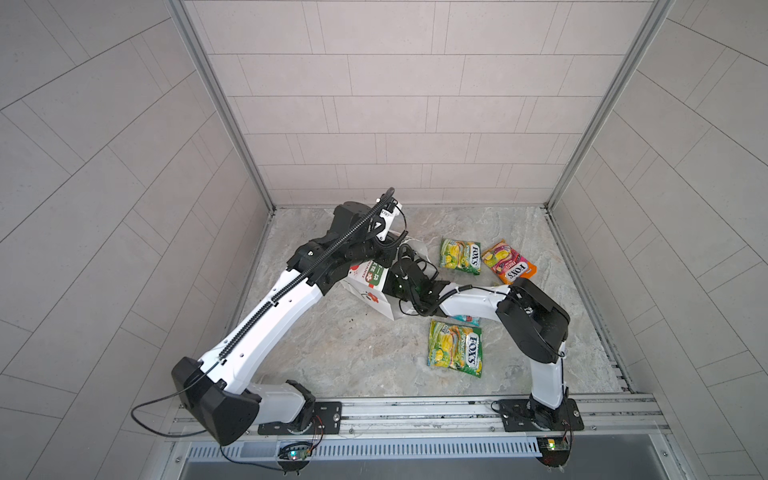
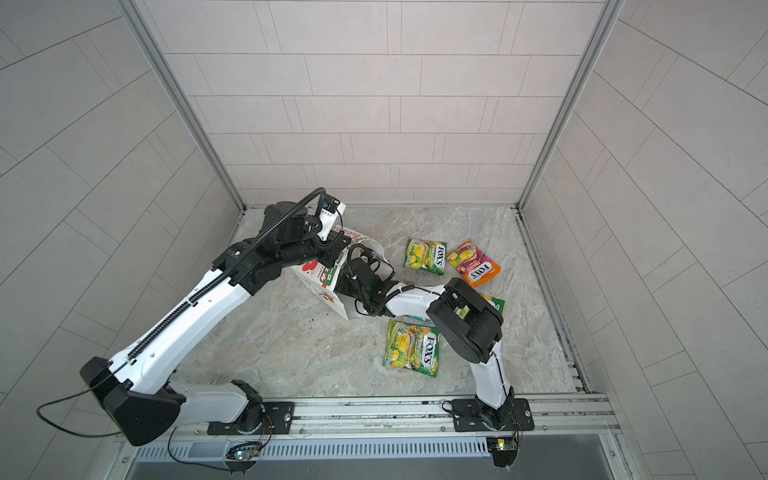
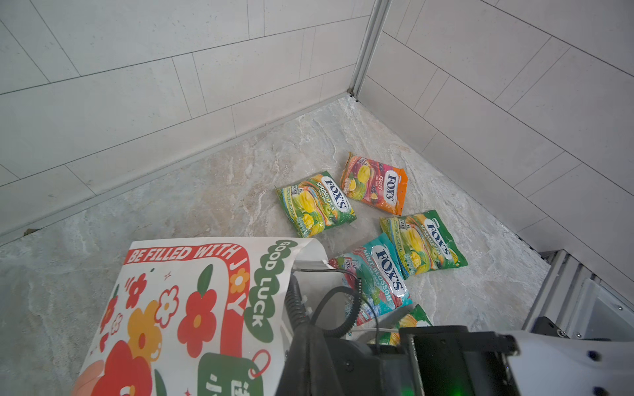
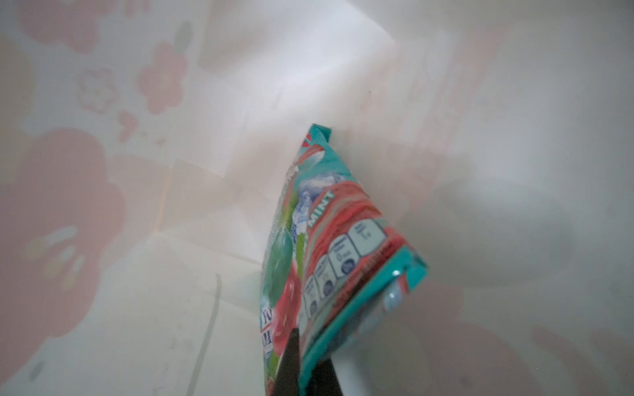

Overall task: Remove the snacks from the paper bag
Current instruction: 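Pull the teal packet up out of the bag with the right gripper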

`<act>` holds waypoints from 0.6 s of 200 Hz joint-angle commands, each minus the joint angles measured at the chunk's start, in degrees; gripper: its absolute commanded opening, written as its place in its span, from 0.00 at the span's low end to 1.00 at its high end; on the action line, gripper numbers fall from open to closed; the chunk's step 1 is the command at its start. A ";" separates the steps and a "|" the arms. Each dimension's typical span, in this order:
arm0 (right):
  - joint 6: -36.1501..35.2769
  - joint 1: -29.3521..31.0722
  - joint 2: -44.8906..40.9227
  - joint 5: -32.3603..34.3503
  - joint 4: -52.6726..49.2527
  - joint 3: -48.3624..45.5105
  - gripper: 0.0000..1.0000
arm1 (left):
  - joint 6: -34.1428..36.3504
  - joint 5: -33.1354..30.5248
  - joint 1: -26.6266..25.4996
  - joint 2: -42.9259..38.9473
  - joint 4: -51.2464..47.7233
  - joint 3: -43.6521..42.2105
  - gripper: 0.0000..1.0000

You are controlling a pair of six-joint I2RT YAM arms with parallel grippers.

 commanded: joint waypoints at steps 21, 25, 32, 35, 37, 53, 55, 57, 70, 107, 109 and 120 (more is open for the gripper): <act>-5.12 -0.07 -7.24 1.31 -5.13 0.96 0.00 | -0.71 -10.43 -0.06 -1.64 1.27 -1.04 0.00; -5.28 -0.09 -7.67 1.38 -5.46 0.90 0.00 | -0.81 -11.27 -0.04 -1.72 1.30 -1.14 0.00; -5.75 -0.07 -8.44 1.43 -5.77 0.87 0.00 | -0.95 -12.73 -0.03 -1.90 1.38 -1.31 0.00; -5.86 -0.05 -8.72 1.49 -5.96 0.88 0.00 | -1.13 -13.42 -0.03 -2.08 1.50 -1.45 0.00; -6.11 -0.10 -8.88 1.46 -6.08 0.86 0.00 | -1.25 -13.88 -0.03 -2.11 1.59 -1.45 0.00; -7.62 -0.07 -10.47 1.26 -6.70 1.12 0.00 | -2.02 -16.59 0.29 -2.61 2.14 -2.08 0.00; -7.74 -0.08 -10.59 1.19 -6.82 1.19 0.00 | -2.09 -16.76 0.31 -2.62 2.12 -2.11 0.00; -7.90 -0.10 -10.86 1.17 -6.96 1.20 0.00 | -2.17 -17.11 0.34 -2.66 2.18 -2.12 0.00; -8.67 -0.03 -11.96 0.75 -7.79 1.48 0.00 | -2.62 -18.58 0.66 -2.87 2.19 -2.21 0.00; -10.87 -0.02 -15.16 -0.04 -10.20 2.17 0.00 | -3.19 -19.71 1.55 -2.95 2.26 -2.30 0.00; -11.01 -0.02 -15.30 -0.06 -10.31 2.31 0.00 | -3.17 -19.71 1.66 -2.99 2.26 -2.30 0.00; -11.70 -0.02 -16.09 -0.15 -11.13 2.61 0.00 | -3.18 -19.79 1.72 -2.97 2.35 -2.32 0.00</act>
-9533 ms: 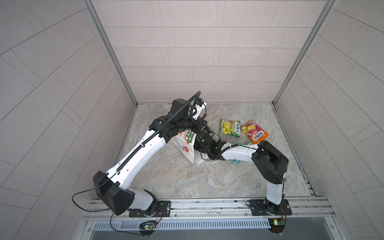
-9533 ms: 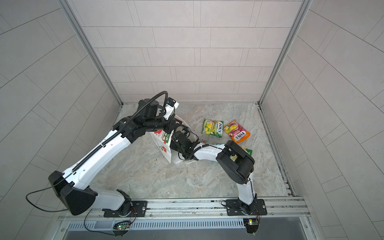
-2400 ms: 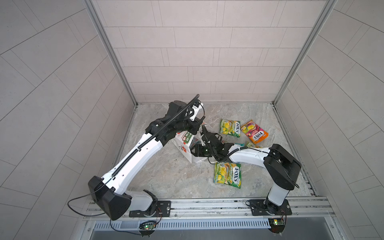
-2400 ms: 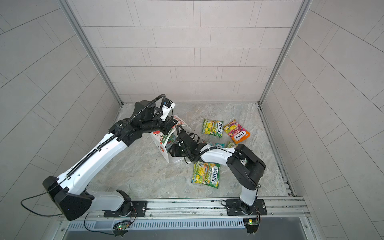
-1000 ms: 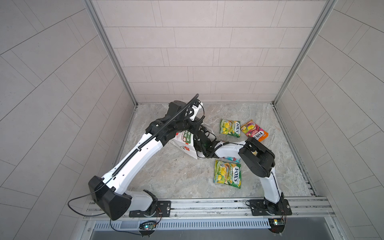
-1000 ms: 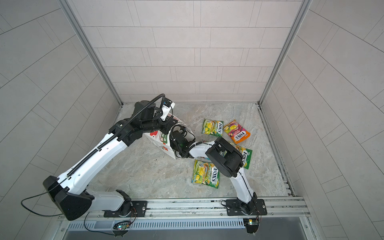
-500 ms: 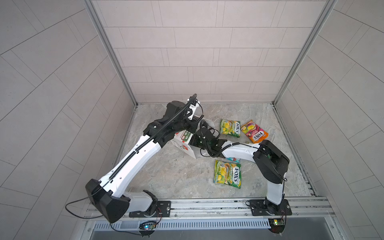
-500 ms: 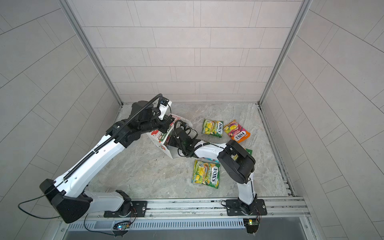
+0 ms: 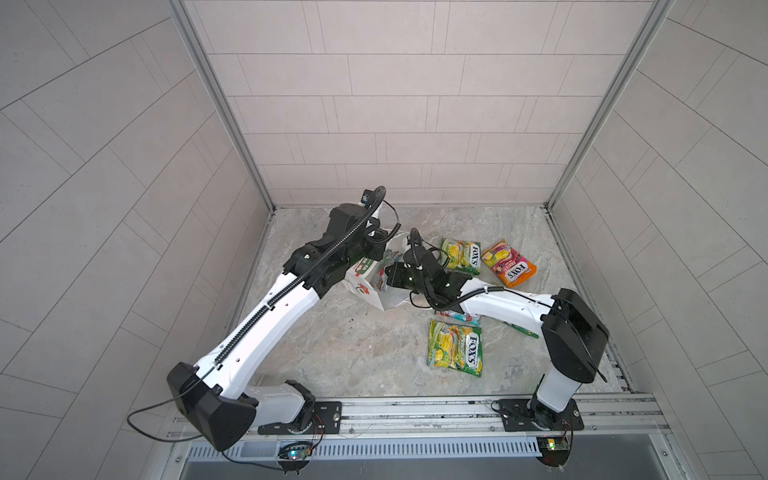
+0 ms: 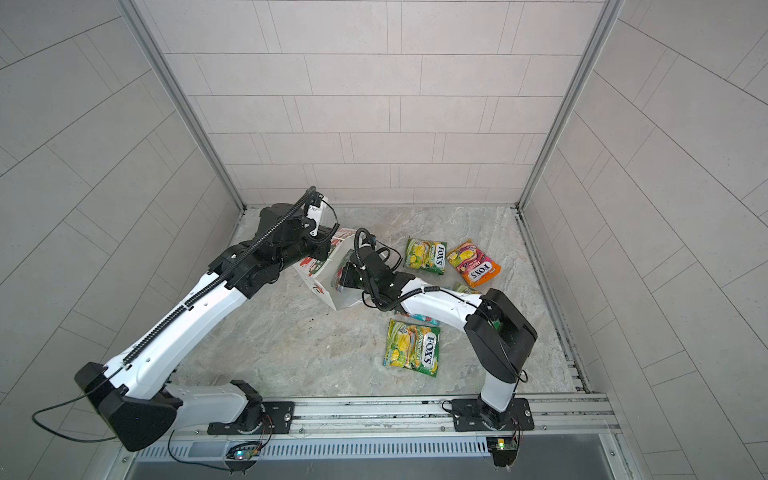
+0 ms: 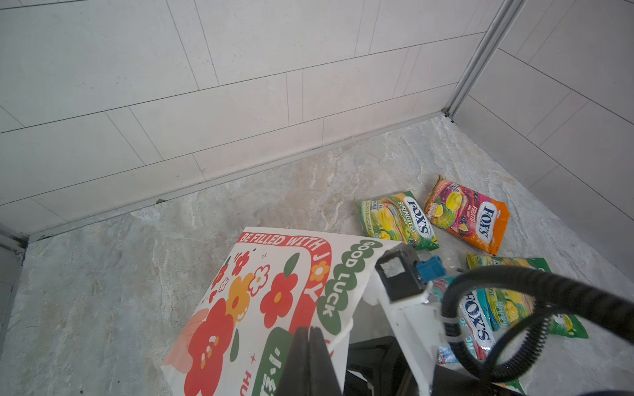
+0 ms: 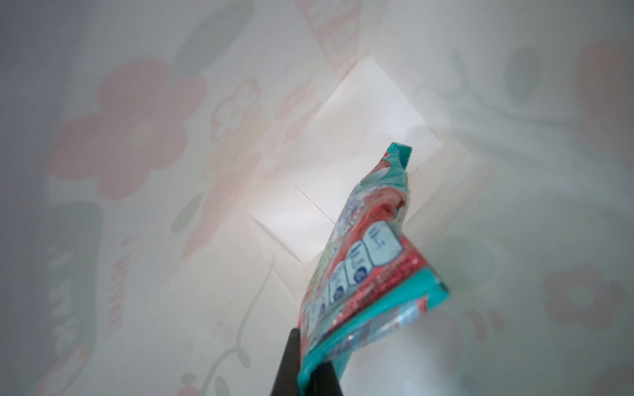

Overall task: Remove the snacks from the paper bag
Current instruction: 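Pull the teal packet up out of the bag with the right gripper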

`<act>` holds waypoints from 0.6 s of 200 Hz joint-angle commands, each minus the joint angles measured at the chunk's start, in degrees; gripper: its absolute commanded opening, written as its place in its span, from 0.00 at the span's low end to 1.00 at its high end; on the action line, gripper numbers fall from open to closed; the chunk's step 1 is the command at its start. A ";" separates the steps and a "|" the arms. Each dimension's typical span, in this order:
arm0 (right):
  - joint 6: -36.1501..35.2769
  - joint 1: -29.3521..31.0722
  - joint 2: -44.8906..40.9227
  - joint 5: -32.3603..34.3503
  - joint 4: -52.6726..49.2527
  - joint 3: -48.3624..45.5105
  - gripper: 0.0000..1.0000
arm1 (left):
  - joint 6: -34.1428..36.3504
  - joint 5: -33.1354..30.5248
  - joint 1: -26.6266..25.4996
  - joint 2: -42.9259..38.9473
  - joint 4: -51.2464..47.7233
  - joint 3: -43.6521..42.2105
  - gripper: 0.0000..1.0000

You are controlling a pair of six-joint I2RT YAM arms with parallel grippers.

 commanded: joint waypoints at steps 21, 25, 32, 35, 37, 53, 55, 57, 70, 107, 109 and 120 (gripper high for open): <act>-3.68 0.06 -5.24 -1.15 -1.83 3.09 0.00 | -0.75 -2.23 0.90 -1.52 1.49 -0.74 0.00; -3.72 0.12 -5.54 -1.50 -1.89 3.23 0.00 | -0.80 -2.21 0.92 -1.48 1.50 -0.64 0.00; -3.81 0.06 -6.13 -1.96 -1.90 3.36 0.00 | -0.82 -2.19 1.05 -1.43 1.44 -0.64 0.00; -3.92 0.06 -6.52 -2.09 -1.98 3.41 0.00 | -0.75 -2.19 1.11 -1.44 1.49 -0.61 0.00; -3.96 0.06 -6.59 -2.11 -1.94 3.44 0.00 | -0.76 -2.16 1.18 -1.40 1.50 -0.65 0.00; -4.01 0.06 -8.22 -2.79 -1.99 3.49 0.00 | -0.99 -2.40 1.44 -1.31 1.50 -0.66 0.00; -4.11 0.02 -8.47 -2.87 -1.99 3.50 0.00 | -0.99 -2.45 1.48 -1.33 1.50 -0.62 0.00; -4.24 0.05 -8.67 -2.90 -1.99 3.53 0.00 | -0.99 -2.47 1.54 -1.31 1.50 -0.65 0.00; -4.64 0.06 -10.07 -3.31 -2.40 3.78 0.00 | -1.13 -2.50 1.87 -1.33 1.46 -0.62 0.00; -5.61 0.17 -13.26 -5.15 -0.85 4.43 0.00 | -1.61 -1.83 3.02 -1.64 1.72 -0.75 0.00; -5.60 0.22 -13.40 -5.22 -0.76 4.42 0.00 | -1.61 -1.74 3.04 -1.67 1.75 -0.75 0.00; -5.86 0.39 -14.31 -5.62 -0.91 4.88 0.00 | -1.61 -1.44 3.38 -1.69 1.76 -0.75 0.00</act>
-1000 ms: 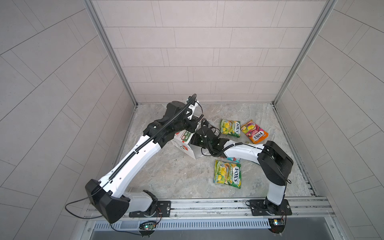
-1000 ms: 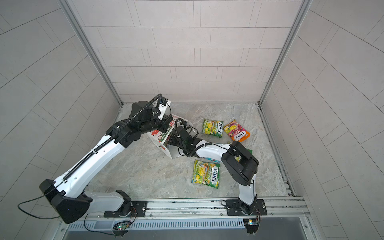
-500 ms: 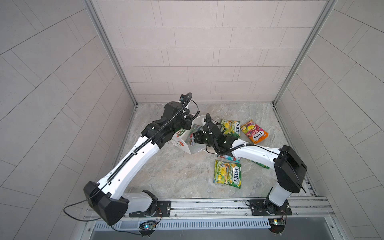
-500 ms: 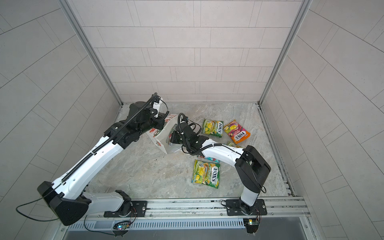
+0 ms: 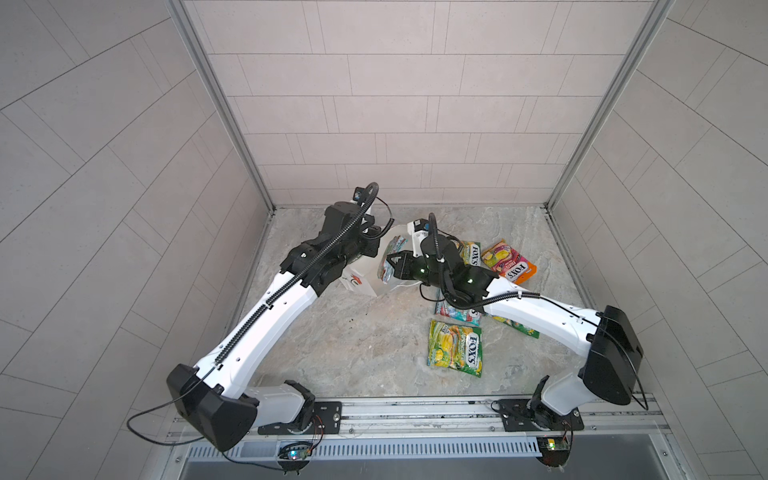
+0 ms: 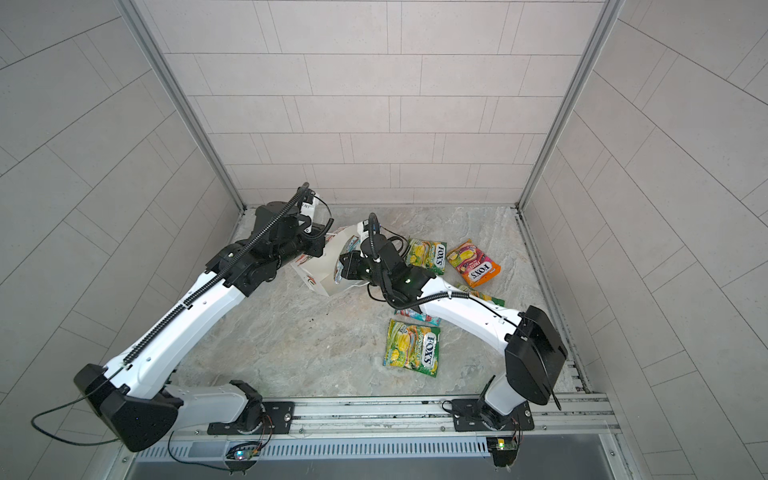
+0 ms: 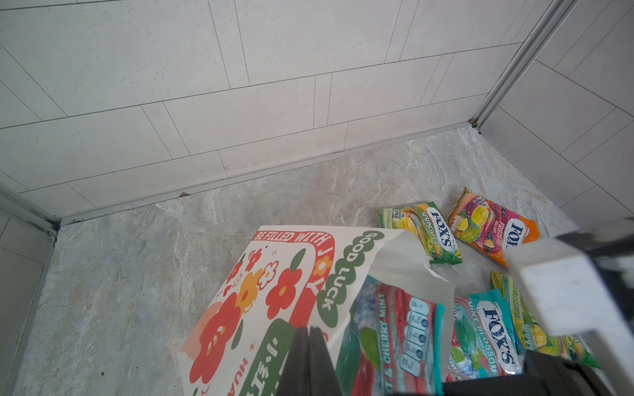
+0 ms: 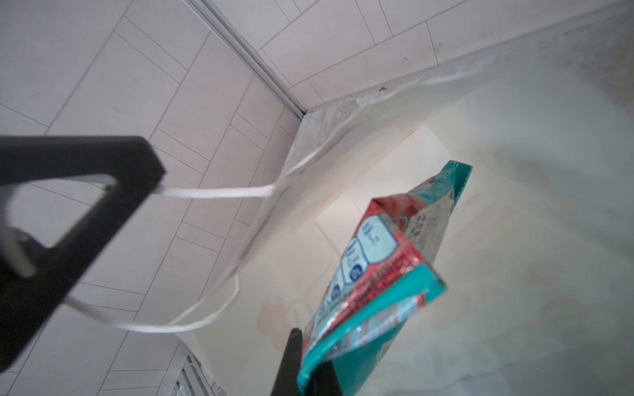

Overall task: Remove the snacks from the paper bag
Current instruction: 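Pull the teal packet up out of the bag with the right gripper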

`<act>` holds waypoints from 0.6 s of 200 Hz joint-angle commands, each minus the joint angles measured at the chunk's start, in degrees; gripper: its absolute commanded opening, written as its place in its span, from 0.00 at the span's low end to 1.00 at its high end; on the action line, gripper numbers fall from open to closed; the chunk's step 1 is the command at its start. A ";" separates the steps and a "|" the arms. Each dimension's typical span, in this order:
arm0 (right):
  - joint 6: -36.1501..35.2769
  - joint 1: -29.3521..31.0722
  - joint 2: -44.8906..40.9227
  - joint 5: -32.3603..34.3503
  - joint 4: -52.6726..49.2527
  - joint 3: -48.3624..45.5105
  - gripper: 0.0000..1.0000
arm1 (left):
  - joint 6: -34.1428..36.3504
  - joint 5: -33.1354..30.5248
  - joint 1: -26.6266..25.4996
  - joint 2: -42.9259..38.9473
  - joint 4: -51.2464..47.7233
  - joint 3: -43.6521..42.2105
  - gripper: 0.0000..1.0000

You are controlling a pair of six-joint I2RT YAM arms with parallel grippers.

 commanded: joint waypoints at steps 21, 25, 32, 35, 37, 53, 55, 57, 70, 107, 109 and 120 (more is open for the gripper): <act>-2.23 0.65 -4.37 -2.55 2.31 4.21 0.00 | -0.67 0.11 1.32 -1.60 1.48 -0.44 0.00; -2.38 0.78 -4.55 -2.84 2.29 4.57 0.00 | -0.72 0.24 1.38 -1.61 1.47 -0.44 0.00; -2.69 0.90 -4.71 -3.15 2.10 5.39 0.00 | -0.68 0.36 1.51 -1.54 1.47 -0.44 0.00; -2.83 0.92 -4.73 -3.31 1.96 5.78 0.00 | -0.68 0.37 1.57 -1.60 1.48 -0.44 0.00; -3.03 0.99 -4.80 -3.39 1.87 6.07 0.00 | -0.67 0.35 1.60 -1.59 1.48 -0.44 0.00; -4.45 1.15 -4.97 -3.94 0.95 8.57 0.00 | -0.77 0.54 1.83 -1.53 1.41 -0.40 0.00; -4.55 1.15 -4.97 -4.01 0.78 8.91 0.00 | -0.80 0.55 1.86 -1.46 1.46 -0.37 0.00; -4.64 1.11 -5.04 -4.03 0.59 9.24 0.00 | -0.83 0.55 1.92 -1.56 1.48 -0.36 0.00; -5.81 1.13 -5.36 -4.24 -0.26 11.24 0.00 | -0.68 0.64 2.11 -1.59 1.48 -0.44 0.00; -10.75 1.14 -6.91 -2.94 -6.17 18.25 0.00 | -1.11 1.53 3.04 -1.87 1.52 -0.44 0.00; -11.02 1.17 -7.04 -2.73 -6.58 18.54 0.00 | -1.15 1.59 3.13 -1.83 1.60 -0.44 0.00; -12.54 1.13 -8.06 -1.57 -8.23 19.63 0.00 | -1.16 1.69 3.28 -1.92 1.66 -0.44 0.00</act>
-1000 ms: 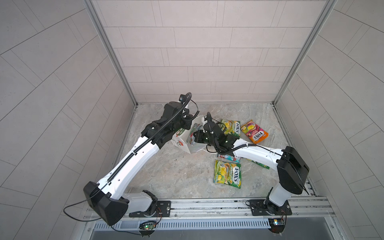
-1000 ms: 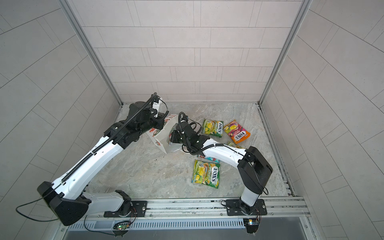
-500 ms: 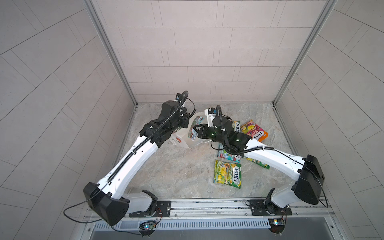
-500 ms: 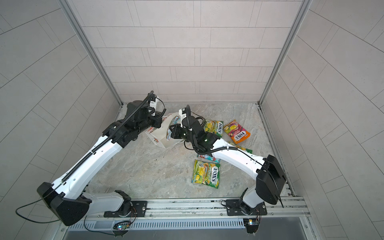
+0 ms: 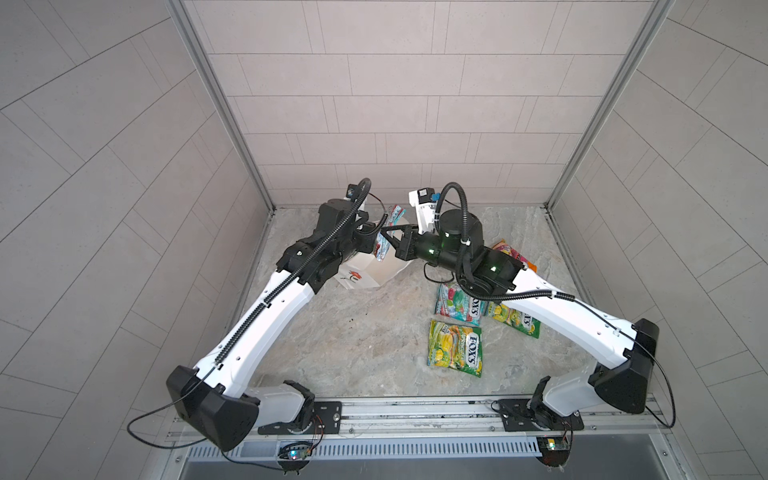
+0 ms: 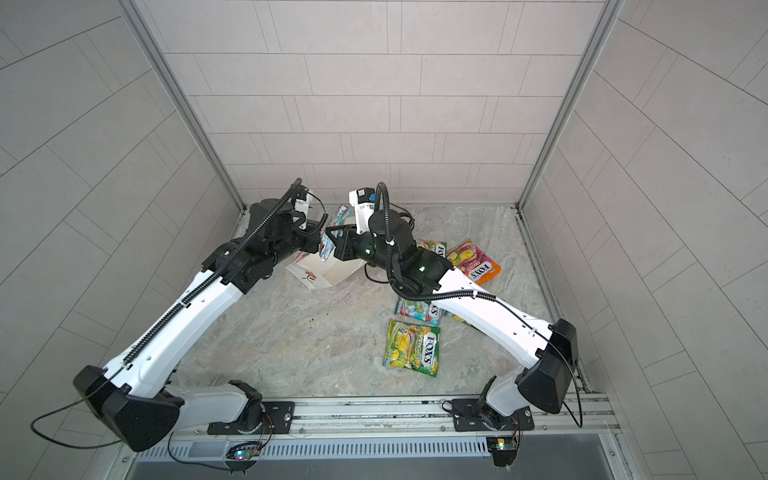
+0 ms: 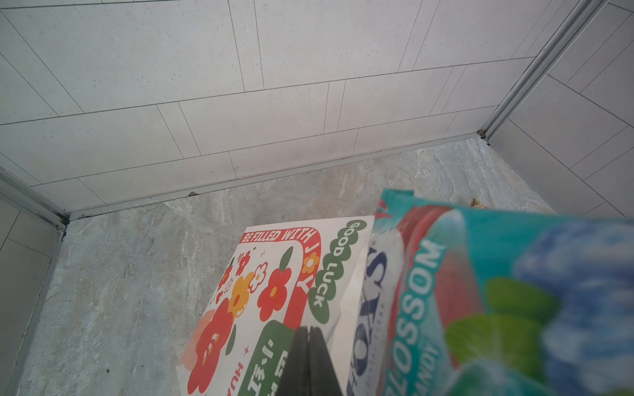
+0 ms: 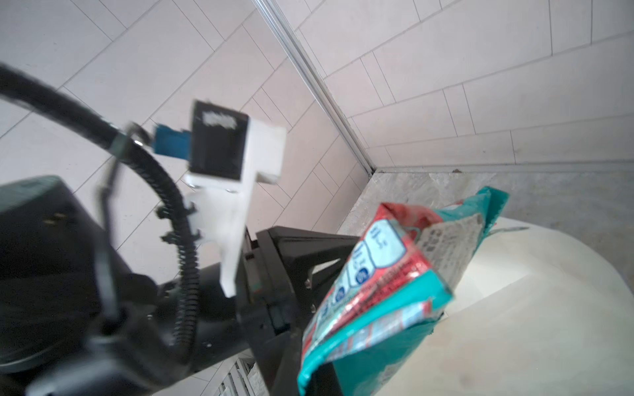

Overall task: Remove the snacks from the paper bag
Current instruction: 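Pull the teal packet up out of the bag with the right gripper, then lower the teal packet onto the table nearer the robot and open the right gripper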

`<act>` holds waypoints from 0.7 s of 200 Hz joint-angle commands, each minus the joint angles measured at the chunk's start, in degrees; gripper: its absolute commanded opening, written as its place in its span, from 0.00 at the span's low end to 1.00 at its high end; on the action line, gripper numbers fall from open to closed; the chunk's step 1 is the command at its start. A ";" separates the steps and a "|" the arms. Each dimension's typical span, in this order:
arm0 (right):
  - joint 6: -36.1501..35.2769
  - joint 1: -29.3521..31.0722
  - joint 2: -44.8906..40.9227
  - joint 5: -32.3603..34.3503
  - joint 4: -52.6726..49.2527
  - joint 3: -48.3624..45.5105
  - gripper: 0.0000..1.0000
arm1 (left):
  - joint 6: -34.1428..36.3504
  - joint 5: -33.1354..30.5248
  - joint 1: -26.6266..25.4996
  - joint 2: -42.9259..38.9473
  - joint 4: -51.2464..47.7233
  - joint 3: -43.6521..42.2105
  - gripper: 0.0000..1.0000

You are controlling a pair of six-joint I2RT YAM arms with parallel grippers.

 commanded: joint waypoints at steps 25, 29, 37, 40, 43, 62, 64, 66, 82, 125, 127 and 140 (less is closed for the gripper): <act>-8.31 0.32 -7.47 6.43 -6.26 4.86 0.00 | -0.71 0.95 1.12 -2.17 1.19 -0.57 0.00; -8.71 0.32 -8.06 7.35 -6.83 4.82 0.00 | -0.69 1.02 1.20 -2.16 1.24 -0.62 0.00; -9.69 0.31 -9.08 9.18 -8.12 4.63 0.00 | -0.69 1.09 1.28 -2.28 1.33 -0.70 0.00; -10.08 0.35 -9.45 9.91 -8.55 4.56 0.00 | -0.71 1.13 1.34 -2.29 1.29 -0.71 0.00; -10.40 0.33 -9.84 10.66 -8.95 4.40 0.00 | -0.73 1.21 1.38 -2.29 1.31 -0.71 0.00; -12.41 0.38 -12.09 15.88 -11.89 3.68 0.00 | -0.79 1.48 1.73 -2.30 1.46 -0.79 0.00; -12.65 0.33 -12.31 16.25 -12.30 3.65 0.00 | -0.78 1.48 1.73 -2.34 1.46 -0.79 0.00; -12.89 0.38 -12.56 16.98 -12.71 3.64 0.00 | -0.78 1.48 1.78 -2.35 1.51 -0.79 0.00; -14.62 0.27 -14.10 22.26 -15.60 2.77 0.00 | -0.78 1.58 1.86 -2.52 1.57 -0.83 0.00; -14.54 -1.72 -18.50 34.23 -23.58 -2.86 0.00 | -0.89 2.14 2.21 -2.85 2.06 -1.23 0.00; -14.50 -1.89 -18.68 34.53 -23.93 -3.17 0.00 | -0.89 2.17 2.21 -2.83 2.07 -1.23 0.00; -13.22 -3.19 -19.86 34.61 -25.80 -5.19 0.00 | -0.96 2.26 2.20 -2.91 2.08 -1.24 0.00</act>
